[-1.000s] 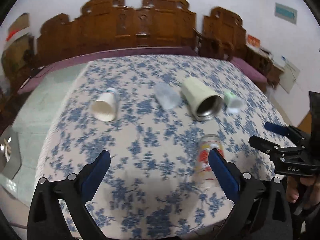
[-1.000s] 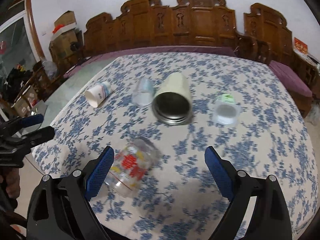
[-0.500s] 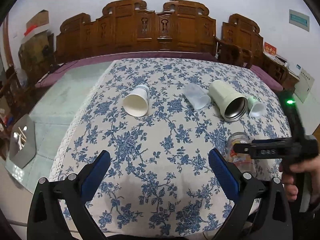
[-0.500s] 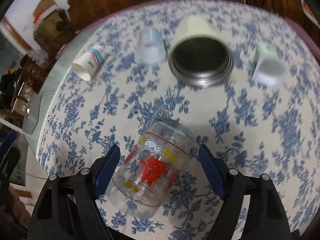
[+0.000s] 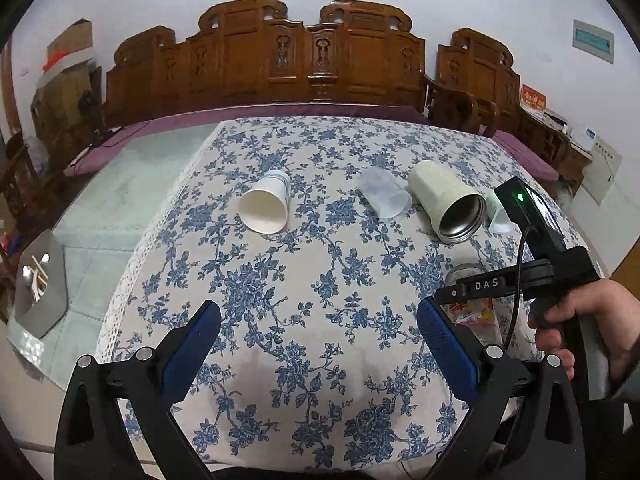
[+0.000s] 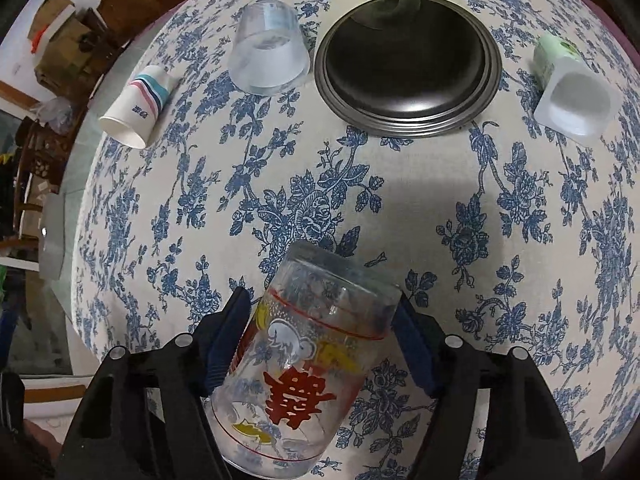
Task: Flip cup upside down
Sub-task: 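Rotate the held glass with the right tool to turn its rim downward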
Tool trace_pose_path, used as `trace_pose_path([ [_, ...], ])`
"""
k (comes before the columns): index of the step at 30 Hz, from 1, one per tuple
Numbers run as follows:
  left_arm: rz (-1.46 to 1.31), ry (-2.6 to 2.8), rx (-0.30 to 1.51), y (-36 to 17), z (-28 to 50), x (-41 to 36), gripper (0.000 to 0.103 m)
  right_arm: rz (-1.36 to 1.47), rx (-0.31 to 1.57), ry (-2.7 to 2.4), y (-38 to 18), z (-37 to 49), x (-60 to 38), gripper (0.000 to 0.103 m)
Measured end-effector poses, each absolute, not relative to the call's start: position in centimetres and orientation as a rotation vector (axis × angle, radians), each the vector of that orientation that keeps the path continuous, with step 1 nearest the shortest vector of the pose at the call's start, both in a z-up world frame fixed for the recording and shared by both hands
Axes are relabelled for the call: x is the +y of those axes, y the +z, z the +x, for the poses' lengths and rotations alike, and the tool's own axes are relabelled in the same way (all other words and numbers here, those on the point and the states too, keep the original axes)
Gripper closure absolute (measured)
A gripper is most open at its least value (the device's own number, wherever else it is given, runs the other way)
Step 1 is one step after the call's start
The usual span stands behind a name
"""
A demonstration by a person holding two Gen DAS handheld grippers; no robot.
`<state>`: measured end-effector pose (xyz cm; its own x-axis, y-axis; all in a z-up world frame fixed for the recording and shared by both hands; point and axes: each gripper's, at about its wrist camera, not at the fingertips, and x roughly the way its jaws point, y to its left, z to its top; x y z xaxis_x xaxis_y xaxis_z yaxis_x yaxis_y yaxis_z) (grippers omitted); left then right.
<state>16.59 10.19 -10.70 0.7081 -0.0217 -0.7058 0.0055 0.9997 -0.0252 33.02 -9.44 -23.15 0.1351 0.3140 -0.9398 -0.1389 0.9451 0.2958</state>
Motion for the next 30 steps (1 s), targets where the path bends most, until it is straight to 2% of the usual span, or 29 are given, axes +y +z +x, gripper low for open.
trace_pose_path([
  [6, -0.019, -0.015, 0.788, -10.7, 16.6, 10.1, 0.008, 0.128, 1.350, 0.362, -22.3, 32.4, -9.8, 0.044],
  [15, -0.005, -0.019, 0.797, -11.0, 16.5, 9.6, 0.008, -0.016, 1.085, 0.438, -17.7, 29.4, -10.5, 0.045],
  [21, 0.003, -0.024, 0.806, -11.3, 16.6, 9.2, 0.008, -0.234, 0.899, 0.431, -16.3, 27.3, -10.0, 0.045],
  [30, 0.011, -0.025, 0.801, -11.2, 16.4, 8.9, 0.008, -0.300, 0.885, 0.450, -16.8, 27.7, -8.4, 0.045],
])
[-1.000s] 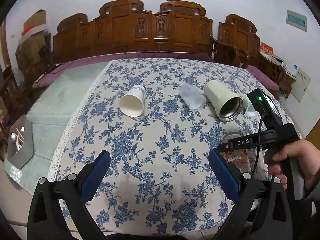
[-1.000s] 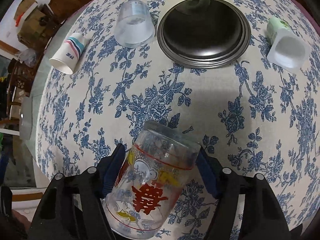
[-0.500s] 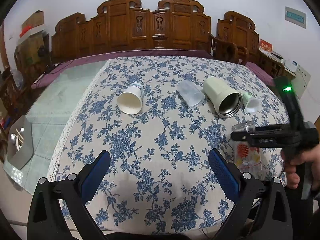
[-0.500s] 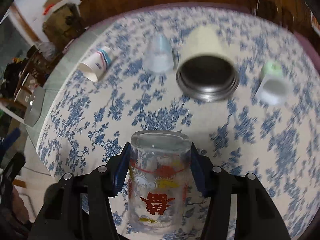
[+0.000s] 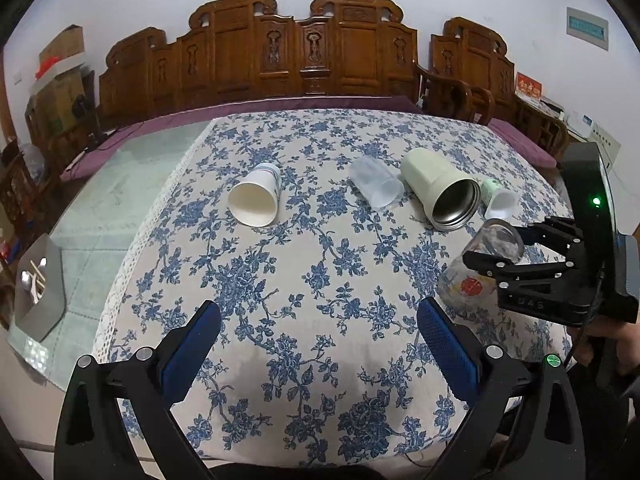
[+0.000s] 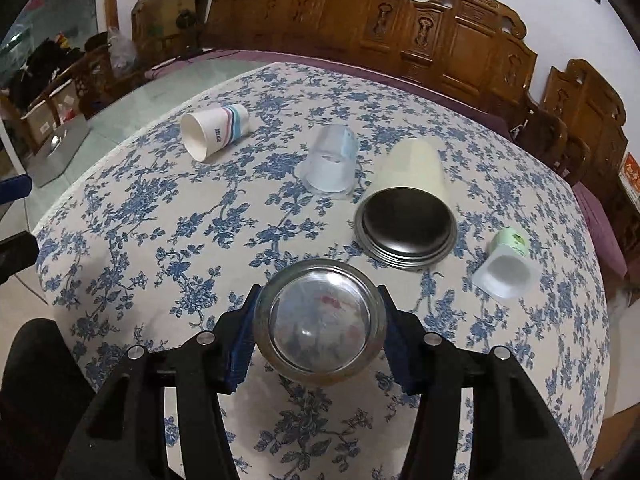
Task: Flip cup upside down
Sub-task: 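Rotate the held glass with the right tool to turn its rim downward, then lower the glass onto the tablecloth and open the right tool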
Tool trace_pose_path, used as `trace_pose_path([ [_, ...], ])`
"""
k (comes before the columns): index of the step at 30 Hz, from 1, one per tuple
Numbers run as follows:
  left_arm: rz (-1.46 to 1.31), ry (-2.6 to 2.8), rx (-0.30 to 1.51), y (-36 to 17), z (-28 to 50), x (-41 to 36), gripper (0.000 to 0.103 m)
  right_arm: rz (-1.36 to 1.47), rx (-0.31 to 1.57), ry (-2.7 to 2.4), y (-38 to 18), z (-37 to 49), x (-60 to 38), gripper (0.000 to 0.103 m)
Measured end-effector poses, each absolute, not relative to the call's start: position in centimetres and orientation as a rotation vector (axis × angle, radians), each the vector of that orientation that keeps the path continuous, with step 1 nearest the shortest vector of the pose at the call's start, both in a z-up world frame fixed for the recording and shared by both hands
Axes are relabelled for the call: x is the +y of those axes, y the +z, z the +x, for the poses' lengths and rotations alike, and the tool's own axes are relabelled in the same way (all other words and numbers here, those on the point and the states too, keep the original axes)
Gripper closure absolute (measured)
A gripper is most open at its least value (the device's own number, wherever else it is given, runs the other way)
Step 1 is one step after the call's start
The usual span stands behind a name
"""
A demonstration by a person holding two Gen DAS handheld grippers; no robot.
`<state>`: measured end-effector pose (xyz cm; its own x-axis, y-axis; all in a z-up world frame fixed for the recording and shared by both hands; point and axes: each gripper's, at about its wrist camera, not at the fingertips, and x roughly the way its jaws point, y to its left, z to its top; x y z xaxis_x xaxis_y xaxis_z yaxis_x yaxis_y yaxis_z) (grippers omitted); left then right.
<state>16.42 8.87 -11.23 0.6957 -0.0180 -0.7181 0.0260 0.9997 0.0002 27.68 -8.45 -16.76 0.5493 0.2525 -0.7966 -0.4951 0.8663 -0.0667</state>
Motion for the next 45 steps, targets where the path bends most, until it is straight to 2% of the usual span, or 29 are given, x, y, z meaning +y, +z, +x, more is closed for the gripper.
trace_pose_path([
  [10, 0.015, -0.029, 0.793, -11.0, 16.2, 8.6, 0.008, -0.166, 0.890, 0.497, -16.4, 27.5, -8.7, 0.043],
  [22, 0.035, -0.033, 0.777, -10.3, 15.5, 7.5, 0.008, -0.058, 0.806, 0.442, -14.4, 22.5, -11.9, 0.018],
  [24, 0.045, -0.031, 0.773, -10.2, 15.2, 7.0, 0.008, -0.047, 0.787, 0.419, -14.1, 21.5, -12.4, 0.006],
  [25, 0.049, -0.031, 0.772, -10.1, 15.1, 6.8, 0.008, -0.040, 0.783, 0.411, -14.0, 21.1, -12.7, 0.003],
  [38, 0.015, 0.003, 0.791, -11.0, 11.8, 3.3, 0.008, 0.010, 0.736, 0.322, -12.2, 15.7, -17.7, 0.002],
  [45, 0.022, 0.017, 0.737, -9.0, 8.7, 2.5, 0.008, 0.044, 0.666, 0.320, -9.8, 12.3, -19.6, 0.002],
])
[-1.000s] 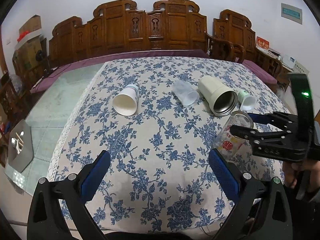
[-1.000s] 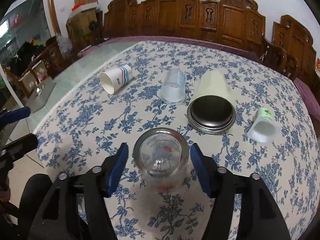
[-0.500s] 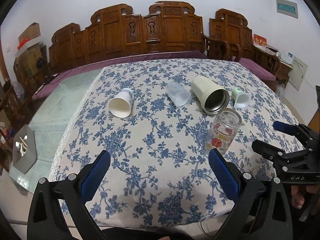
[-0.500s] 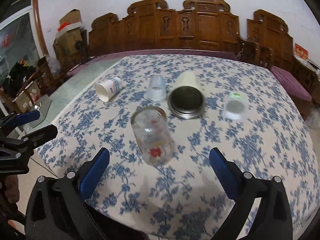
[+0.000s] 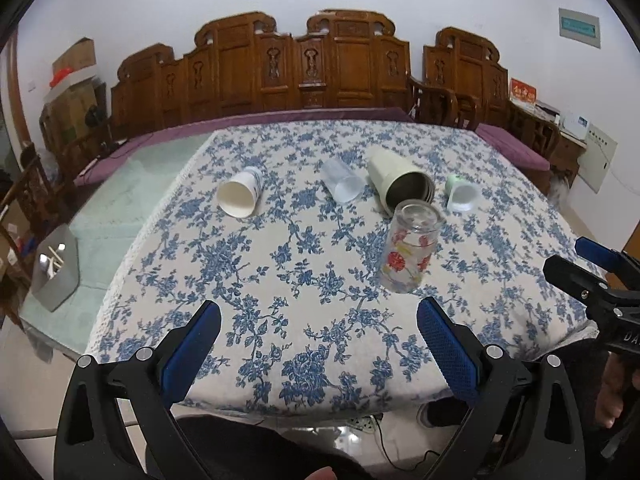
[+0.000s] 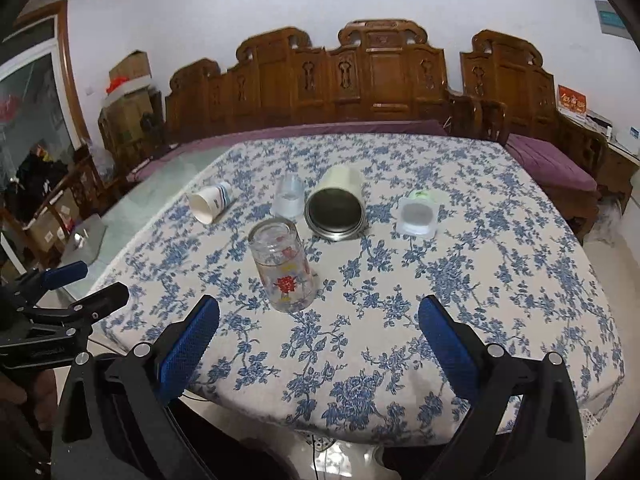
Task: Flip cup upside down
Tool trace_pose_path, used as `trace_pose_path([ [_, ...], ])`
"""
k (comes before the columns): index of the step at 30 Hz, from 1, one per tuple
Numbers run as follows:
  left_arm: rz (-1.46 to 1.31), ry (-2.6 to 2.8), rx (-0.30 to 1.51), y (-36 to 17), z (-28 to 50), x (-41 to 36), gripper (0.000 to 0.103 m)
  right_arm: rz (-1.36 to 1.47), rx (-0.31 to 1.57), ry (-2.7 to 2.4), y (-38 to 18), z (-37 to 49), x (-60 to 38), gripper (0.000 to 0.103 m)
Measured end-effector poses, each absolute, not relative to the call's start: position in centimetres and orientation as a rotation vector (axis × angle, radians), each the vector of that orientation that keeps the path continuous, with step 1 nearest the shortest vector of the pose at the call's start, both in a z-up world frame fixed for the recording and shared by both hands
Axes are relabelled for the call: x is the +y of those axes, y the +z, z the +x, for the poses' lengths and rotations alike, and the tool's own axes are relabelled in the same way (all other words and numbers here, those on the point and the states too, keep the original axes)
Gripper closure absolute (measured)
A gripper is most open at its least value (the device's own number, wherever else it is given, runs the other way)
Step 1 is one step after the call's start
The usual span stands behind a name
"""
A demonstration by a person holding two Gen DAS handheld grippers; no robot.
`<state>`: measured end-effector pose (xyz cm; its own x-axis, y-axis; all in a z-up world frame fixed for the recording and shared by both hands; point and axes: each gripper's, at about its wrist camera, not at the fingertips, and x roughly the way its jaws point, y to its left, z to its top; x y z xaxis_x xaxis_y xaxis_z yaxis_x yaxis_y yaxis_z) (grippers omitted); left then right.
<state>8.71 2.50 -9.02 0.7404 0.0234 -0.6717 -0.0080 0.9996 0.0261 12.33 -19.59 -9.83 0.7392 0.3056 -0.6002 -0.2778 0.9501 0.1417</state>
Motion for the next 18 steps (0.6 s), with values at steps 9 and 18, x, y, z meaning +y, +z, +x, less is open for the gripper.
trace_pose_path([
  [9, 0.053, 0.017, 0.593, -3.9, 4.0, 0.4, 0.008, 0.030, 0.501, 0.307, -4.0, 7.1, -20.7, 0.003],
  [18, 0.070, 0.017, 0.477, 0.4, 0.4, -1.2, 0.008, 0.040, 0.397, 0.300, -0.4, 3.7, -21.9, 0.003],
])
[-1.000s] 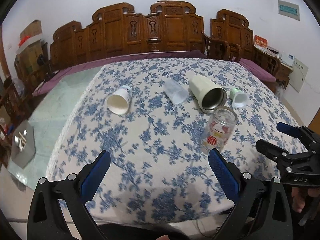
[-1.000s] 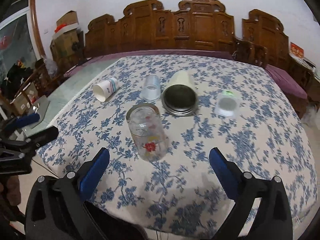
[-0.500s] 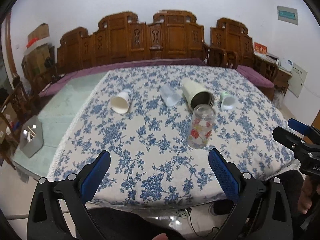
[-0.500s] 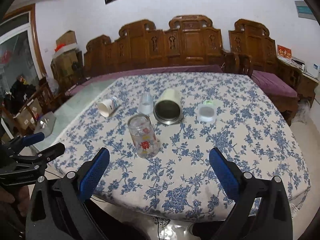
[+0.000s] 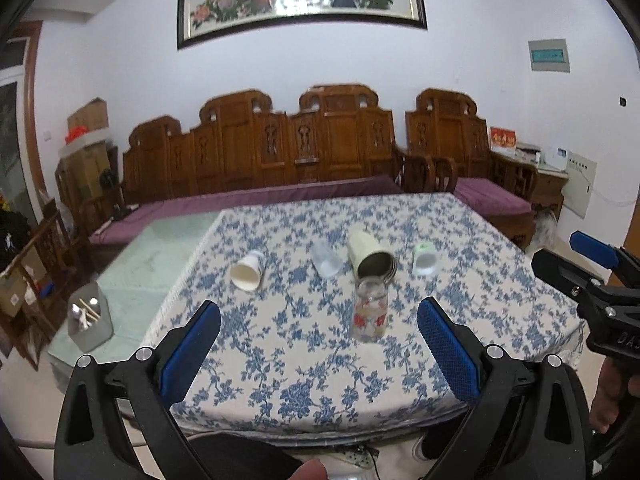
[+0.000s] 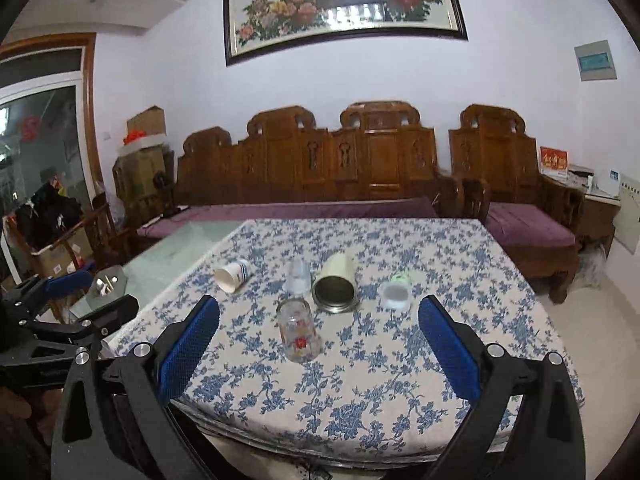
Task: Flip cup upside down
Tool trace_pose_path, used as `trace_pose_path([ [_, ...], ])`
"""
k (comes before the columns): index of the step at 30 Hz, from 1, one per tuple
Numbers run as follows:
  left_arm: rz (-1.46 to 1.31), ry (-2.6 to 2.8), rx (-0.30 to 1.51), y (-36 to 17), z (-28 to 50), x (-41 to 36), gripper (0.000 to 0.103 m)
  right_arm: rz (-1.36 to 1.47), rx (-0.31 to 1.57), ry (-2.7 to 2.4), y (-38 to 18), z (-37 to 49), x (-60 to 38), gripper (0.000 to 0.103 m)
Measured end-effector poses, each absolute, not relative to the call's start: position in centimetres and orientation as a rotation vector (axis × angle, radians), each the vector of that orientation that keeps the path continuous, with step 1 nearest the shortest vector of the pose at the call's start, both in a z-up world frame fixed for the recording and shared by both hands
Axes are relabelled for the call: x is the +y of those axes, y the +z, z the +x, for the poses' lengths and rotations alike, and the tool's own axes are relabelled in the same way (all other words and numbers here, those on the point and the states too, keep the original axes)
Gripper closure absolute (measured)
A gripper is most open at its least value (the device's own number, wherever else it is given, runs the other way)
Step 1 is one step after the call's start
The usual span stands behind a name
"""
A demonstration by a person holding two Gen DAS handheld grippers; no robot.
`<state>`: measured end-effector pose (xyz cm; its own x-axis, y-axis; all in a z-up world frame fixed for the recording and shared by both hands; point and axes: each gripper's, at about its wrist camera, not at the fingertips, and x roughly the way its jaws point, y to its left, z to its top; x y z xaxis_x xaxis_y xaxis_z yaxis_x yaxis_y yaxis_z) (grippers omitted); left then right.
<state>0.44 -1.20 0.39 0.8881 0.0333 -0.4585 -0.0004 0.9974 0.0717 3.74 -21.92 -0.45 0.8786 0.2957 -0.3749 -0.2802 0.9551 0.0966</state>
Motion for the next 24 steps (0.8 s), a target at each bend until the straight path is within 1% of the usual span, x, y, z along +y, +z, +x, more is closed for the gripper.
trace_pose_path([
  [6, 0.046, 0.022, 0.461, 1.38, -0.59, -1.28, 0.008, 0.048, 0.384, 0.286, -0.21, 3.18, -22.18, 0.002],
  [24, 0.026, 0.030, 0.452, 1.10, -0.77, -0.94, 0.008, 0.054, 0.387, 0.285, -0.53, 3.19, -21.81, 0.002],
])
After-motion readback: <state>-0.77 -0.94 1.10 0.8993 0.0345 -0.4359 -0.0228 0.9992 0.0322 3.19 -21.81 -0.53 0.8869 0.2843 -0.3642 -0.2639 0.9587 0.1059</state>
